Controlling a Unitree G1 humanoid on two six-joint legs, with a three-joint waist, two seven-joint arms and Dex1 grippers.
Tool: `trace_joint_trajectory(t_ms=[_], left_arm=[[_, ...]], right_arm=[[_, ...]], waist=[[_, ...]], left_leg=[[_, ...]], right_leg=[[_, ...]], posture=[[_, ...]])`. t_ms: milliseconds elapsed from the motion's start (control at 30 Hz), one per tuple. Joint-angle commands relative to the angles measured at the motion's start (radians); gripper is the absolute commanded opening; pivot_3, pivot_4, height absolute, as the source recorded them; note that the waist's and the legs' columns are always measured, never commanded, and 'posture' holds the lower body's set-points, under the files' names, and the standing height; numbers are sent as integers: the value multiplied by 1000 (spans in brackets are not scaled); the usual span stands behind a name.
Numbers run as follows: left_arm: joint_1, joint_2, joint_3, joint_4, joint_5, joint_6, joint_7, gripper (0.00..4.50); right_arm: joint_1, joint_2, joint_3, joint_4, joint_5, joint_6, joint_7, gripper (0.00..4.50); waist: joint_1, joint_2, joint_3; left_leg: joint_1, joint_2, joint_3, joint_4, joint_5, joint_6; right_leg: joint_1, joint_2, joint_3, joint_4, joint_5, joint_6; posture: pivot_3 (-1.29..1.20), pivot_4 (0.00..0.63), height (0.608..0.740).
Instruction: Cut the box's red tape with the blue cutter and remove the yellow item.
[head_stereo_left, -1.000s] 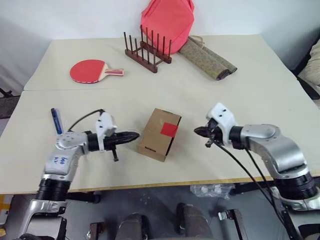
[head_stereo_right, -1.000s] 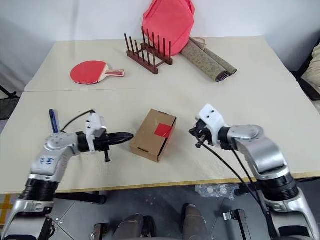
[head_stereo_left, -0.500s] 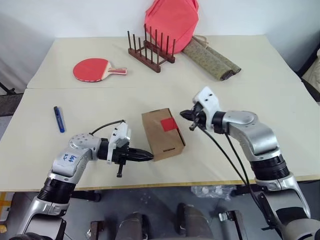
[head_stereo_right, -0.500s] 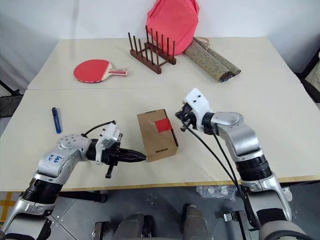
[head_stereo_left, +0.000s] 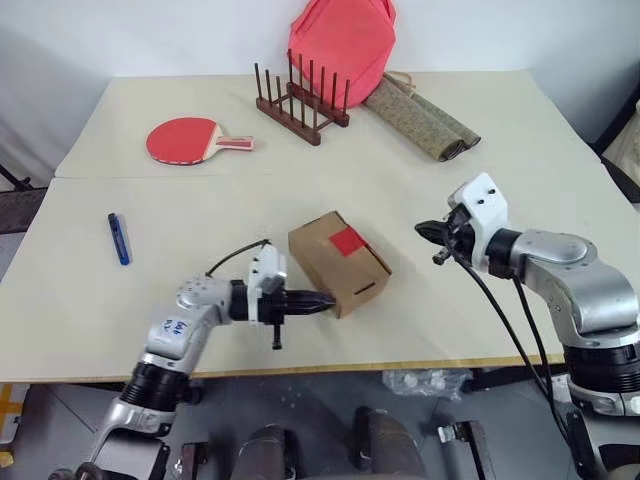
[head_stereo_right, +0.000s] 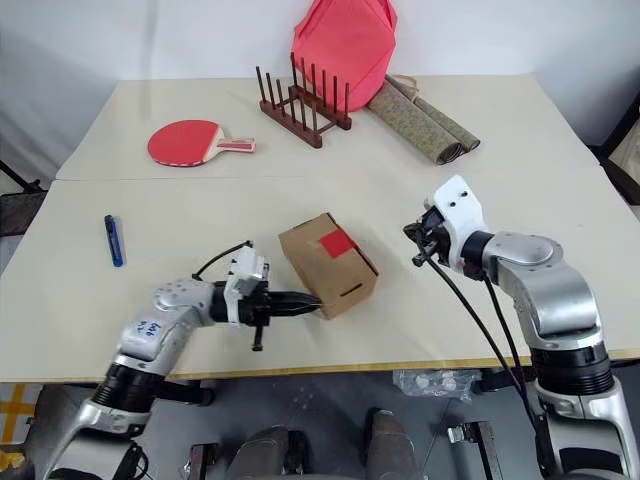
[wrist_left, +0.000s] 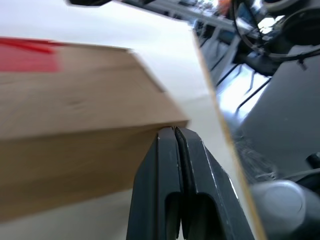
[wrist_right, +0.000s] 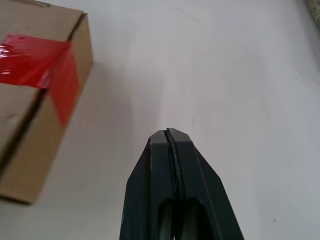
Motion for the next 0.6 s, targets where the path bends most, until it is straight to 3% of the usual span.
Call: trace_joint_trajectory(t_ms=[33, 167, 300, 500, 600], left_arm=[[4, 15, 18, -36, 2, -12, 10, 50], [-15, 93, 155, 117, 62, -138, 112, 50], [-86, 79, 255, 279, 102, -280, 253, 50], [-218, 32, 262, 507, 161, -421, 300, 50], [-305, -11, 227, 653, 178, -476, 234, 50]], right_arm=[[13, -27, -71, -81, 27, 36, -26, 0], [98, -66, -121, -196, 72, 142, -32, 0], [176, -97, -146, -299, 130, 243, -27, 0], [235, -140, -84, -386, 213, 323, 13, 0], [210, -99, -16, -358, 198, 294, -23, 0]], waist=[[-1, 0, 0], [-2, 0, 0], [3, 0, 0], [27, -1, 0], [26, -2, 0]], left_leg=[[0, 0, 0, 1, 0, 0], [0, 2, -1, 1, 0, 0], [0, 1, -1, 1, 0, 1], [-1, 0, -1, 7, -4, 7], [-2, 0, -1, 8, -5, 8]], right_leg=[[0, 0, 0, 0, 0, 0], [0, 0, 0, 0, 0, -1], [0, -1, -1, 0, 1, -1], [4, -3, -2, -4, 3, 3], [6, -3, -3, -7, 5, 4]], posture=[[0, 150, 740], [0, 150, 740], [0, 150, 740], [0, 150, 740], [0, 150, 740]])
